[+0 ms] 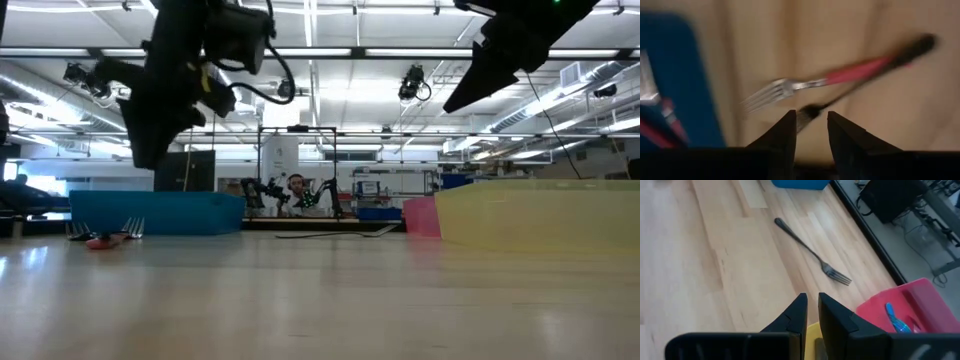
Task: Sort silverware by color (type)
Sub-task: Put the black fork into the yellow bin
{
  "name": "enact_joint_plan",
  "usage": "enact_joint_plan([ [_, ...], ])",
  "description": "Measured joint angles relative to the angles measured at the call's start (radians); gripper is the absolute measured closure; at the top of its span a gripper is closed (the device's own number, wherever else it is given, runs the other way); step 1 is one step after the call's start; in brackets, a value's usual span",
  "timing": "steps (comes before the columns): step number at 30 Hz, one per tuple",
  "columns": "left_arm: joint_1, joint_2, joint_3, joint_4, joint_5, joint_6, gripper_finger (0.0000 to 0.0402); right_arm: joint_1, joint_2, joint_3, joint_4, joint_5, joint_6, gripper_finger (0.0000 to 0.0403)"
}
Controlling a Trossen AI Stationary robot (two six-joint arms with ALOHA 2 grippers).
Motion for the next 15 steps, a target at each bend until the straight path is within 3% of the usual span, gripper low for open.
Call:
enact_joint_plan([
  [7, -0.16, 0.0, 0.0, 0.025, 0.018, -0.01, 0.0292, 0.0, 0.0, 0.0, 0.0, -0.022, 0.007, 0.0348],
  [11, -0.198, 0.0, -0.004, 0.036, 0.017, -0.039, 0.0292, 0.0, 0.0, 0.0, 0.0, -0.022, 0.009, 0.0348],
  [15, -0.211, -0.001, -0.085, 0.123, 0.017, -0.044, 0.0292, 0.0, 0.0, 0.0, 0.0, -0.024, 0.01, 0.0348],
])
